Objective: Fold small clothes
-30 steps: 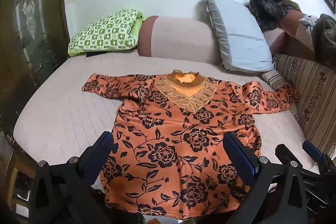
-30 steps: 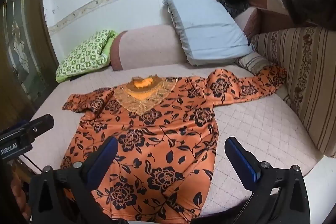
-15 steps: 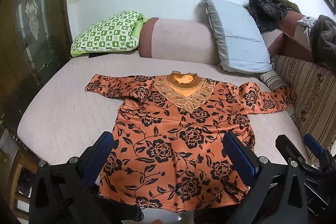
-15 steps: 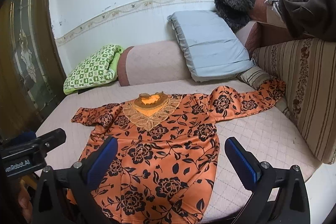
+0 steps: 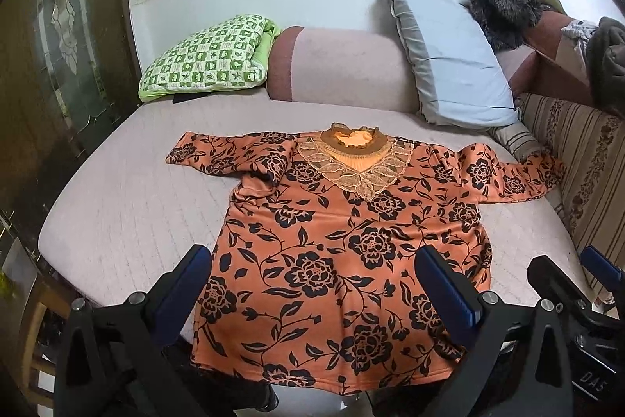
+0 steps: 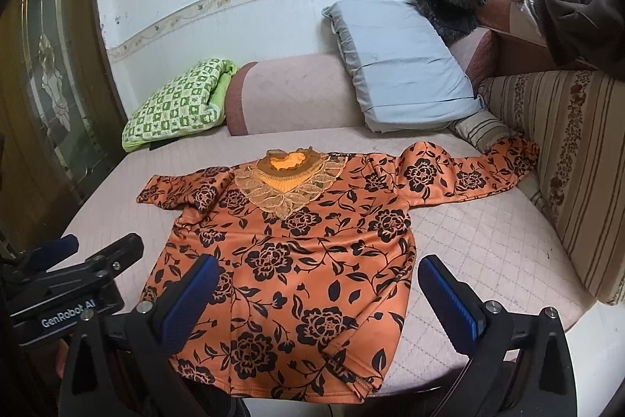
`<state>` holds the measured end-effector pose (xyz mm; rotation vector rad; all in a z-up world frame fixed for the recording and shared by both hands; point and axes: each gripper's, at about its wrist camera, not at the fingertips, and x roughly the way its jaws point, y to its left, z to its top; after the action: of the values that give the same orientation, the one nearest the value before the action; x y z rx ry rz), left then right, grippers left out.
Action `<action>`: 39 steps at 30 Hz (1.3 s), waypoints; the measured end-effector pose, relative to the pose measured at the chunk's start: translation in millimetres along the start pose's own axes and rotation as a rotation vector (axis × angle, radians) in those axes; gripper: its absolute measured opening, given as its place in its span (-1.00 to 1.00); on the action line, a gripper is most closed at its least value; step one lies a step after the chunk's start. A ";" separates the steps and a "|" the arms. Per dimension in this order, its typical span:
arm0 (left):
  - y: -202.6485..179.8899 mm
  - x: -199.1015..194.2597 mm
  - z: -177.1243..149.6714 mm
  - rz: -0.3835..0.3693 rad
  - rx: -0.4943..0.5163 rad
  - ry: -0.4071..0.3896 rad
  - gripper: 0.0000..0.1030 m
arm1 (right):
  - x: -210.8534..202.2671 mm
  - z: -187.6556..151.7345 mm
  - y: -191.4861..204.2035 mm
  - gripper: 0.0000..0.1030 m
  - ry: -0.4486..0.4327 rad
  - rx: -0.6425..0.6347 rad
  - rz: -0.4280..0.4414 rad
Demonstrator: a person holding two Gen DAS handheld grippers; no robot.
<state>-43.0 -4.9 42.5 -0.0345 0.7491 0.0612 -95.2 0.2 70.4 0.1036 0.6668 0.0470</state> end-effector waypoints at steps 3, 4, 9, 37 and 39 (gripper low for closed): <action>1.4 1.4 -0.7 0.001 0.001 0.002 1.00 | 1.1 -0.5 2.2 1.00 0.012 -0.005 -0.001; 2.0 1.9 -1.1 0.003 0.000 0.002 1.00 | 1.0 -0.7 2.8 1.00 0.013 -0.009 -0.001; 4.4 3.6 -2.2 0.001 -0.004 0.008 1.00 | 1.5 -1.4 5.3 1.00 0.018 -0.017 0.001; 9.0 5.5 -3.8 0.007 -0.010 0.012 1.00 | 3.2 -2.3 7.3 1.00 0.019 -0.019 0.000; 8.7 5.4 -3.7 0.009 -0.010 0.011 1.00 | 3.8 -2.0 7.2 1.00 0.018 -0.019 -0.001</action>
<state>-42.1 3.8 36.0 -0.0411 0.7600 0.0729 -93.6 7.8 67.3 0.0843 0.6844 0.0540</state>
